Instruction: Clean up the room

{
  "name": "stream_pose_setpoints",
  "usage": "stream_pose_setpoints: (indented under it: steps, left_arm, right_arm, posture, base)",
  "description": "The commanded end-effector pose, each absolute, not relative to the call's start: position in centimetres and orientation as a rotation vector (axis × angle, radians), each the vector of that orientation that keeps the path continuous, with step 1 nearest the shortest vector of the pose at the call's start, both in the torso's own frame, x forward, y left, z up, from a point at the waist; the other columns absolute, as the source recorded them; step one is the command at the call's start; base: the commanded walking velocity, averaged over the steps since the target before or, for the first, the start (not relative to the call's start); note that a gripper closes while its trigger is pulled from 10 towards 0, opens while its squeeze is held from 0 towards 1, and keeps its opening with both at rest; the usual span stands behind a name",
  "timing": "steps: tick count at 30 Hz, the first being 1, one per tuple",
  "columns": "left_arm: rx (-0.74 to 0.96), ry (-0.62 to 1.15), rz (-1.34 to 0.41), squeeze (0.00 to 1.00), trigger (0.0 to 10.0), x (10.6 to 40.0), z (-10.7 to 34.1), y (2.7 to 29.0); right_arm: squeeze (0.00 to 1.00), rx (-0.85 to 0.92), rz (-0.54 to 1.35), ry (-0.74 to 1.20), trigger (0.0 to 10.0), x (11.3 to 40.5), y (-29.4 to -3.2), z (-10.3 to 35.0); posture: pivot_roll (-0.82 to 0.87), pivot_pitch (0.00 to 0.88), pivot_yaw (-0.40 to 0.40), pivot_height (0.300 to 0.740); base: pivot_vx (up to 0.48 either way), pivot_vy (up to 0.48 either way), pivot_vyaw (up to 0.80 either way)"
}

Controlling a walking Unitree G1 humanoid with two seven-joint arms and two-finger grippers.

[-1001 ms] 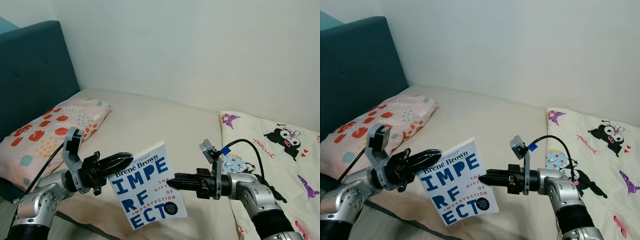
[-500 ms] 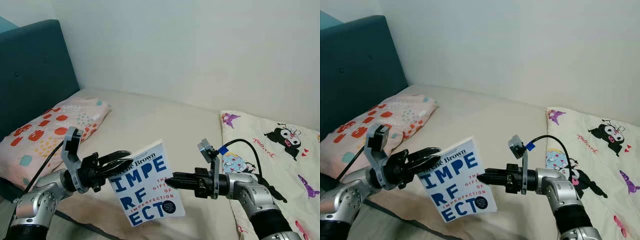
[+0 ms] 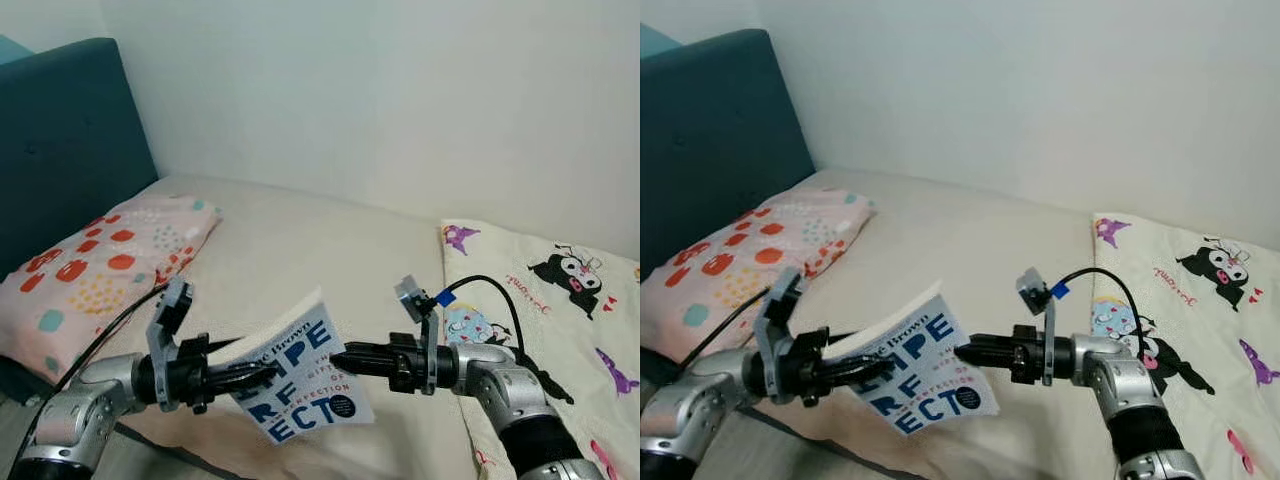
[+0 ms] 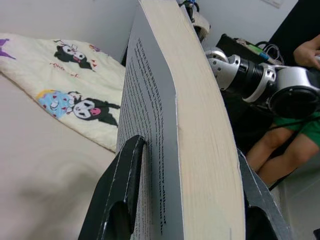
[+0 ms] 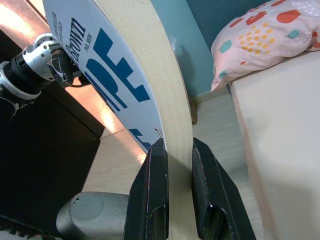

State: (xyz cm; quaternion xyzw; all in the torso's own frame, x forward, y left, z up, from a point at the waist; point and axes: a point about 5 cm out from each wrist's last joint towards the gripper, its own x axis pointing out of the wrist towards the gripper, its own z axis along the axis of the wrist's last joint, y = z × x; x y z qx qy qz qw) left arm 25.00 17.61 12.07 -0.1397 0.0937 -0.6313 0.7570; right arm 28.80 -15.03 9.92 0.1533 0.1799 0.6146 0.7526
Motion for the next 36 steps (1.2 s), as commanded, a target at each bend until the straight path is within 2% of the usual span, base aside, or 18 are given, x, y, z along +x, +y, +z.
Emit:
stream_pose_setpoints:
  steps: [1,5,6,8,9,25,27,28,29,31,32,36]
  left_arm:
    - [-0.290,0.305,-1.408,0.00,8.7,24.4,10.5,16.6]
    - [-0.266,0.321,-1.393,0.00,9.3,24.5,10.1,16.6]
    - [-0.266,0.322,-1.388,0.00,7.9,24.6,10.0,16.6]
    - [-0.270,0.322,-1.385,0.00,7.9,24.6,10.0,16.5]
    - [-0.278,0.322,-1.384,0.00,0.0,24.7,10.0,16.6]
    - [-0.262,0.270,-1.299,0.00,0.0,25.8,10.4,17.1]
    - [-0.272,0.238,-1.280,0.00,0.0,26.1,10.8,17.3]
    - [-0.290,0.197,-1.257,0.00,0.0,26.5,11.4,17.6]
    - [-0.298,0.178,-1.249,0.00,0.0,26.6,11.7,17.7]
    - [-0.302,0.167,-1.244,0.00,0.0,26.7,11.8,17.8]
    - [-0.314,0.143,-1.230,0.00,0.0,26.9,12.1,18.0]
    - [-0.385,0.011,-1.164,0.00,0.0,27.7,14.1,19.2]
  right_arm:
    - [0.00,0.354,1.415,0.259,10.0,29.5,-13.7,12.3]
    - [0.00,0.354,1.417,0.255,10.0,29.5,-13.7,12.4]
    - [0.00,0.353,1.417,0.256,10.0,29.5,-13.7,12.3]
    - [0.00,0.352,1.417,0.258,10.0,29.5,-13.7,12.3]
    - [0.00,0.350,1.416,0.259,10.0,29.5,-13.7,12.3]
    - [0.00,0.382,1.367,0.244,10.0,29.7,-13.7,12.0]
    - [0.00,0.395,1.319,0.213,10.0,30.2,-13.7,12.1]
    - [0.00,0.476,1.210,0.142,10.0,31.4,-14.1,12.7]
    - [0.04,0.532,1.160,0.110,10.0,31.9,-14.4,13.1]
    - [0.04,0.568,1.132,0.093,10.0,32.2,-14.6,13.3]
    - [1.00,0.604,1.100,0.060,10.0,32.6,-15.0,13.6]
    - [1.00,0.723,0.969,-0.083,10.0,33.5,-16.9,14.9]
  posture:
    - [0.02,0.000,-0.040,0.740]
    - [0.02,0.000,-0.041,0.740]
    - [0.02,0.000,-0.041,0.740]
    - [0.02,0.000,-0.041,0.740]
    - [0.02,0.000,-0.041,0.740]
    - [0.02,0.000,-0.037,0.740]
    - [0.02,0.000,-0.037,0.740]
    - [0.02,0.000,-0.039,0.740]
    - [0.02,0.000,-0.039,0.740]
    - [0.02,0.000,-0.039,0.740]
    - [0.03,0.000,-0.039,0.740]
    - [0.03,0.000,-0.038,0.740]
  base:
    - [0.000,0.000,0.00]
    - [0.000,0.000,0.00]
    - [0.000,0.000,0.00]
    - [0.000,0.000,0.00]
    - [0.000,0.000,0.00]
    - [0.000,0.000,0.00]
    - [0.000,0.000,0.00]
    - [0.000,0.000,0.00]
    - [0.000,0.000,0.00]
    - [0.000,0.000,0.00]
    - [0.000,0.000,0.00]
    - [0.000,0.000,0.00]
